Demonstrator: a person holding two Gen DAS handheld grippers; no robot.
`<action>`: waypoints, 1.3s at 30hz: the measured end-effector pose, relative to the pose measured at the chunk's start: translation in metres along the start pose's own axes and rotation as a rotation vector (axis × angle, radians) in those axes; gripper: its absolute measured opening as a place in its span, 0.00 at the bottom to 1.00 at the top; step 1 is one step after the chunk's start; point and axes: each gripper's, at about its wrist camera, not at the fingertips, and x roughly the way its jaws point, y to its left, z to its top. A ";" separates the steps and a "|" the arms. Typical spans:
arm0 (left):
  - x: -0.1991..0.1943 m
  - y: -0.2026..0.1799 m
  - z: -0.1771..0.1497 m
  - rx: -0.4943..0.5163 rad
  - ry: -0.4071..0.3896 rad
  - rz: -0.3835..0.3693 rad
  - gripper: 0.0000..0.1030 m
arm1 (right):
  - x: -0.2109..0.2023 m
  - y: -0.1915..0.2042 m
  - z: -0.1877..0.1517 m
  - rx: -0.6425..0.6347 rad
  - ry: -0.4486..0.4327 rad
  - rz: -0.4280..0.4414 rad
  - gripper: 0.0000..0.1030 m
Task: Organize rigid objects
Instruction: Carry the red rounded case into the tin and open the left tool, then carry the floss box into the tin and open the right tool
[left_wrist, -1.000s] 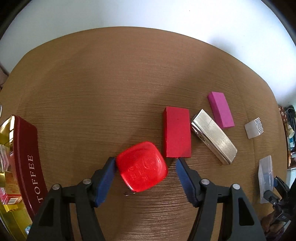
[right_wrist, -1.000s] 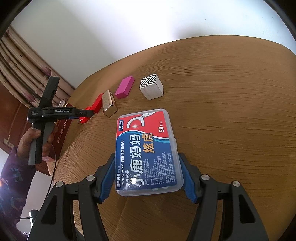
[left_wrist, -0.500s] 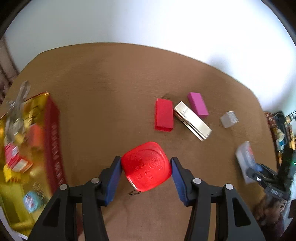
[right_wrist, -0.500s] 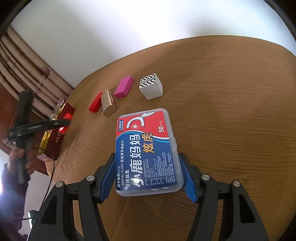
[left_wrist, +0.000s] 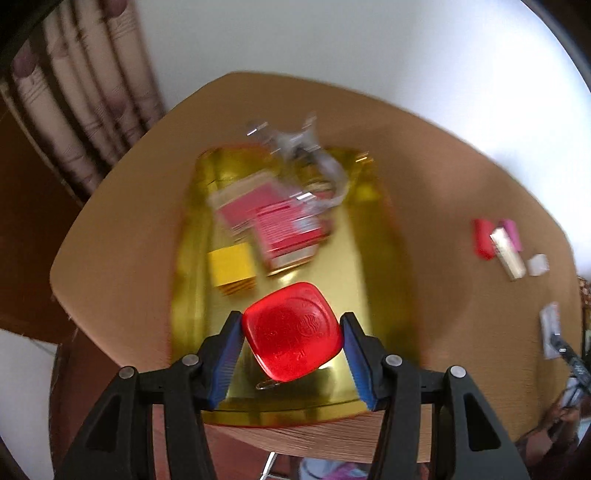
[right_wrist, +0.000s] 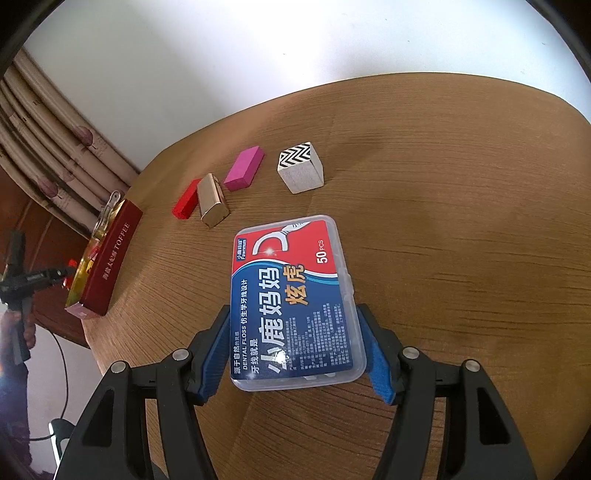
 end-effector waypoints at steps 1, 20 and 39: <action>0.007 0.006 -0.001 -0.002 0.011 0.006 0.53 | 0.001 0.000 0.001 0.003 0.002 -0.001 0.60; 0.019 0.018 -0.014 -0.039 -0.059 0.116 0.53 | 0.001 -0.009 0.005 0.087 0.031 0.043 0.59; -0.054 0.011 -0.107 -0.183 -0.327 0.029 0.56 | 0.015 0.178 0.058 0.004 0.137 0.489 0.57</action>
